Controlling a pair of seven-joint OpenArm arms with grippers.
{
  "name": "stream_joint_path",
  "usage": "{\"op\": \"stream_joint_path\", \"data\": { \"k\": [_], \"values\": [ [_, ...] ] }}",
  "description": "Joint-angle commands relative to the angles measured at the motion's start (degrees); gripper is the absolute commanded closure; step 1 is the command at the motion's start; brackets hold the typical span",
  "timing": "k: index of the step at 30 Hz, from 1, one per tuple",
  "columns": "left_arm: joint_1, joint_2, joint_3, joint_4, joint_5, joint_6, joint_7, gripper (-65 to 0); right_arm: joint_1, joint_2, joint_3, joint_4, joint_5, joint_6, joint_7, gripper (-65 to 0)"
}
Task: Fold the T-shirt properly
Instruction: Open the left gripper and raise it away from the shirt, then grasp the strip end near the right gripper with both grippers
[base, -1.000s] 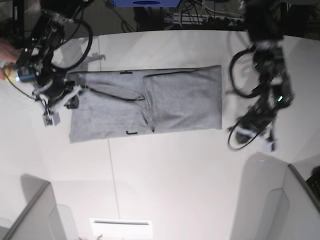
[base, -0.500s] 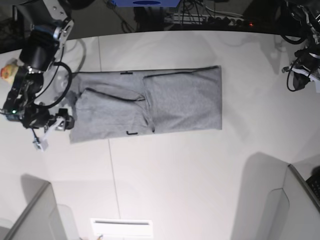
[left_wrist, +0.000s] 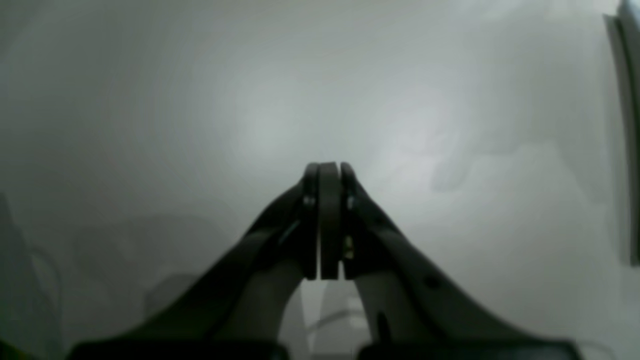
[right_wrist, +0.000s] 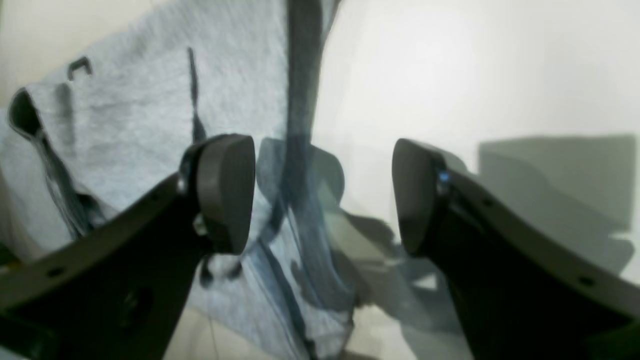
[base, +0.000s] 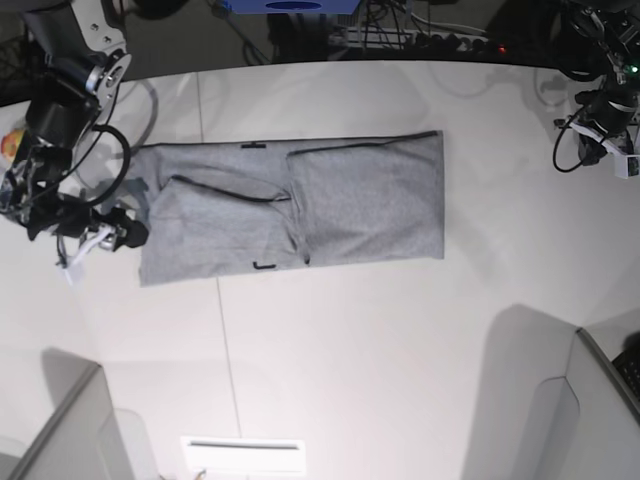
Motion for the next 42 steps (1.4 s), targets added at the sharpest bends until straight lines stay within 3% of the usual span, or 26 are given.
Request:
{"op": "stream_joint_path", "data": {
  "k": [1,7,11,14,18,23,25,29,33,42],
  "values": [
    [-0.11,-1.01,-0.41,1.29,-0.91,-0.25,-1.05,0.0,0.50,0.46,-0.11,0.56,0.16,0.10,-1.01,-40.4],
    [-0.20,-1.28,2.40,1.12,-0.56,-0.25,-1.05,0.0,-4.33,-2.53,-0.73,2.93,0.16,0.45,-4.09,-39.8],
    [-0.90,-1.01,5.66,1.20,-0.56,-0.08,-1.05,0.0,-7.50,-4.03,-7.23,8.12,0.51,0.45,-4.00,-39.8],
    [-1.96,0.13,7.94,1.03,-0.91,-0.08,-0.97,0.0,-7.94,-6.05,-8.29,8.73,0.25,0.19,-3.91,-39.8],
    [-3.80,2.15,10.75,0.59,-0.56,0.10,-0.97,0.0,-8.20,-6.31,-8.64,8.73,0.16,0.19,-3.91,-39.6],
    [-6.79,2.24,16.12,-2.93,-0.56,0.19,-1.05,0.0,-8.29,-6.31,-8.73,8.38,0.07,0.10,-3.82,-39.0],
    [-8.11,2.24,18.14,-4.95,-0.56,0.36,-1.05,0.0,-8.29,-6.14,-8.73,7.15,0.07,0.10,-3.74,-33.9],
    [-10.75,2.24,21.22,-8.29,-0.56,4.49,-1.14,0.0,-8.11,-6.05,-8.82,4.25,0.07,0.10,-1.36,-15.6],
    [-12.51,2.15,24.29,-9.17,-0.56,5.28,-1.14,0.0,-7.85,-5.26,-11.89,2.23,0.07,0.10,0.66,-0.2],
    [-14.00,1.89,35.46,-10.49,-0.56,11.17,-5.27,0.0,-6.00,-4.73,-14.71,3.90,0.16,0.10,1.98,0.0]
  ]
}}
